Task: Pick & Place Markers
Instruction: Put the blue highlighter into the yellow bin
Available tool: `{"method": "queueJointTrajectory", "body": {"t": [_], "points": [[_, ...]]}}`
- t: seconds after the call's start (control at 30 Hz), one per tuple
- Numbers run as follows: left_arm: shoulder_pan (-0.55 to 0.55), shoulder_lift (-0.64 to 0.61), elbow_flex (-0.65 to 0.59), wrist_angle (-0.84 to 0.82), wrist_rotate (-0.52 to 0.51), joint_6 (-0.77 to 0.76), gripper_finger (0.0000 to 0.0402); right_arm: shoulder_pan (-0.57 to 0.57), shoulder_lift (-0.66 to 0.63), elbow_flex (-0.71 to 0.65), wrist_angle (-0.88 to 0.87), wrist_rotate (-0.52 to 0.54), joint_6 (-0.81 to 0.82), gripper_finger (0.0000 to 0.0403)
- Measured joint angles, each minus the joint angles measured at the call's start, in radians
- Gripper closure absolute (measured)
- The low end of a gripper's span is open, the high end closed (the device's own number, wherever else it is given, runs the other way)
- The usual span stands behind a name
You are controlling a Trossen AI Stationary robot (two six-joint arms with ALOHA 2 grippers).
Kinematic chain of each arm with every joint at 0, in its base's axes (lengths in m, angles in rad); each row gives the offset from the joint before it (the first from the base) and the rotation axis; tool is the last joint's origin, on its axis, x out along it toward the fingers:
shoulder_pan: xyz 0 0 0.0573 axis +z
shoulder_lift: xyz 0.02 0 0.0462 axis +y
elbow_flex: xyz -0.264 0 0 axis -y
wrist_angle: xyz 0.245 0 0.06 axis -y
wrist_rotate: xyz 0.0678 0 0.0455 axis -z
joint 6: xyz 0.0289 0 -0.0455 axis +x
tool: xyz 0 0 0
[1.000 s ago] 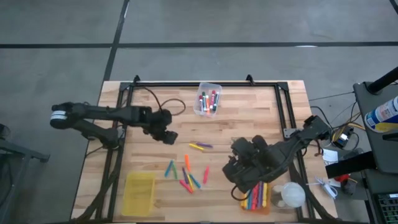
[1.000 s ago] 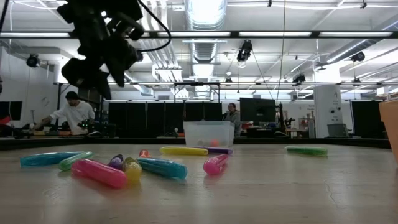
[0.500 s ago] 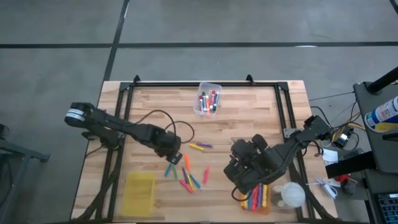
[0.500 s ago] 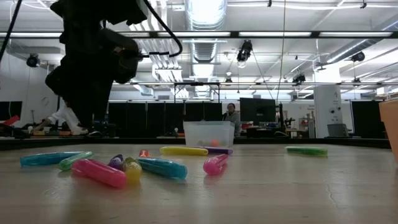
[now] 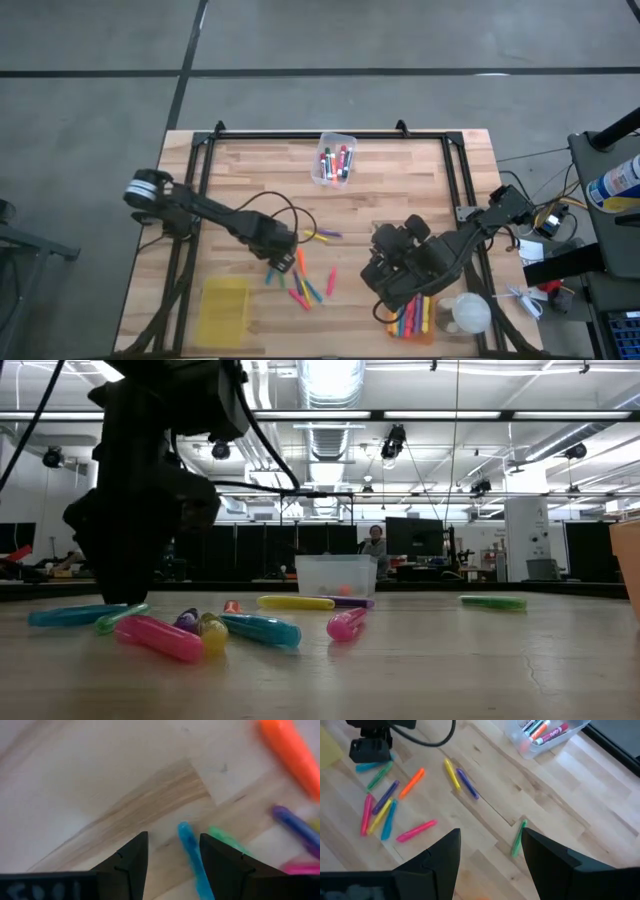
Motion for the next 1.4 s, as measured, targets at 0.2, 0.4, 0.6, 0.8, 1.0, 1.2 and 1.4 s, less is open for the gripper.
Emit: {"method": "queueJointTrajectory", "body": {"t": [0.2,0.4,0.6,0.8,1.0,1.2,1.4], "points": [[0.0,0.027,0.002,0.0,0.007,0.022,0.0231,0.0,0.0,0.0,0.0,0.0,-0.003,0.02],[0.001,0.026,0.002,-0.003,0.025,0.003,0.0256,0.0,0.0,0.0,0.0,0.001,-0.025,0.02],[0.005,0.021,0.012,-0.014,0.01,-0.013,0.0286,-0.001,0.0,0.0,0.0,0.001,-0.032,0.02],[0.005,-0.022,0.092,-0.141,0.003,-0.056,0.0285,-0.001,0.0,-0.001,0.0,0.001,-0.039,0.02],[-0.022,-0.042,0.122,-0.217,-0.001,-0.17,0.0284,-0.001,0.0,-0.001,0.0,0.001,-0.055,0.02],[-0.051,-0.018,0.11,-0.175,0.001,-0.205,0.0284,-0.001,0.0,-0.003,0.0,0.001,-0.09,0.02],[-0.062,0.013,0.109,-0.123,0.003,-0.219,0.0284,-0.001,0.0,-0.003,0.0,0.001,-0.109,0.02]]}}
